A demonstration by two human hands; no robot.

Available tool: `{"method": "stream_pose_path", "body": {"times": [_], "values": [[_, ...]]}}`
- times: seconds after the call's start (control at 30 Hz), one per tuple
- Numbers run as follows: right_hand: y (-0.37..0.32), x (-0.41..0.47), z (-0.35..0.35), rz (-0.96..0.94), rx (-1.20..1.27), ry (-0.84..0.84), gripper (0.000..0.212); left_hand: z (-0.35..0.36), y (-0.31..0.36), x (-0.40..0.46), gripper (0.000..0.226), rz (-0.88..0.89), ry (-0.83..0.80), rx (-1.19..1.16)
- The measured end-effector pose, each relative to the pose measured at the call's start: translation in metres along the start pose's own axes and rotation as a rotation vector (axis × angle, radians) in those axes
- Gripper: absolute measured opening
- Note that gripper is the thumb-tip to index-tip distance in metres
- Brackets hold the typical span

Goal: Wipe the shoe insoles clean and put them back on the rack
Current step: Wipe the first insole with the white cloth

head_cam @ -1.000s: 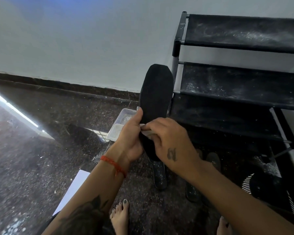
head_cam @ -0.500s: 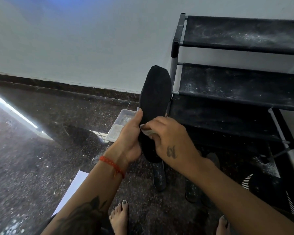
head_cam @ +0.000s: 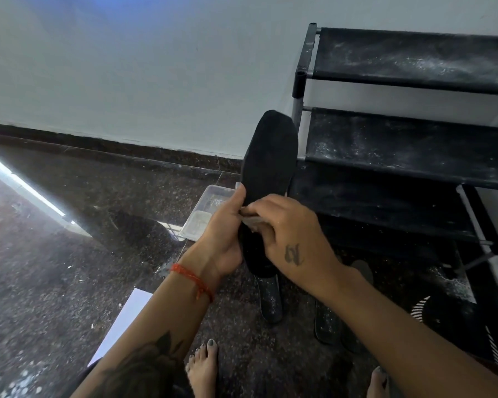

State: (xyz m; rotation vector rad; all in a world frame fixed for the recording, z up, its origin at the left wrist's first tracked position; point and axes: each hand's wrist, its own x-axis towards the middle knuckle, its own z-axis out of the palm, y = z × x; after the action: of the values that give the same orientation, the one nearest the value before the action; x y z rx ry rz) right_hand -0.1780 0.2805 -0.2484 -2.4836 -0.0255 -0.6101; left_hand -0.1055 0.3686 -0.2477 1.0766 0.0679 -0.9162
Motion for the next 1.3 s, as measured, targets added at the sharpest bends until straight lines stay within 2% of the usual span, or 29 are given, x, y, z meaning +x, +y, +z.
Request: {"method": "stream_pose_path", "body": {"times": [0.13, 0.23, 0.3, 0.33, 0.5, 0.63, 0.67, 0.77, 0.83, 1.0, 1.13, 1.17, 1.2, 1.3], "values": [[0.015, 0.005, -0.01, 0.033, -0.163, -0.121, 0.025, -0.003, 0.001, 0.001, 0.055, 0.006, -0.014, 0.006], [0.018, 0.005, -0.016, 0.071, -0.227, 0.052, 0.021, -0.003, 0.003, 0.001, 0.056, 0.012, -0.025, 0.012], [0.014, 0.004, -0.014, 0.067, -0.152, 0.155, 0.019, -0.002, 0.004, 0.0, 0.055, 0.014, -0.037, -0.016], [0.012, 0.005, -0.011, 0.062, -0.104, 0.151, 0.02, -0.002, 0.003, 0.0, 0.055, 0.012, -0.04, -0.033], [-0.002, 0.002, -0.001, 0.092, 0.136, -0.018, 0.024, -0.005, -0.001, 0.003, 0.063, -0.005, -0.045, -0.1], [0.001, 0.008, -0.02, 0.077, 0.227, -0.225, 0.028, -0.006, 0.002, 0.002, 0.058, -0.005, -0.066, -0.082], [0.004, 0.009, -0.024, 0.089, 0.231, -0.2, 0.028, -0.005, 0.003, 0.001, 0.057, -0.006, -0.074, -0.074], [0.013, 0.009, -0.024, 0.123, 0.144, 0.059, 0.025, -0.005, 0.004, 0.001, 0.057, -0.018, -0.094, -0.092], [0.012, 0.006, -0.017, 0.132, 0.093, 0.082, 0.023, -0.003, 0.002, 0.0, 0.06, -0.023, -0.102, -0.116], [-0.008, 0.002, -0.009, 0.152, 0.276, -0.123, 0.02, -0.006, 0.002, 0.003, 0.054, -0.027, -0.023, -0.123], [-0.003, 0.009, -0.039, 0.148, 0.357, -0.525, 0.017, -0.006, 0.007, 0.001, 0.062, -0.035, -0.036, -0.123], [0.0, 0.009, -0.045, 0.146, 0.345, -0.547, 0.017, -0.006, 0.008, 0.001, 0.065, -0.038, -0.044, -0.137], [0.004, 0.009, -0.048, 0.152, 0.34, -0.487, 0.015, -0.007, 0.008, 0.001, 0.065, -0.031, -0.049, -0.133], [0.005, 0.009, -0.042, 0.176, 0.305, -0.159, 0.014, -0.007, 0.009, 0.001, 0.061, -0.005, -0.026, -0.104]]}}
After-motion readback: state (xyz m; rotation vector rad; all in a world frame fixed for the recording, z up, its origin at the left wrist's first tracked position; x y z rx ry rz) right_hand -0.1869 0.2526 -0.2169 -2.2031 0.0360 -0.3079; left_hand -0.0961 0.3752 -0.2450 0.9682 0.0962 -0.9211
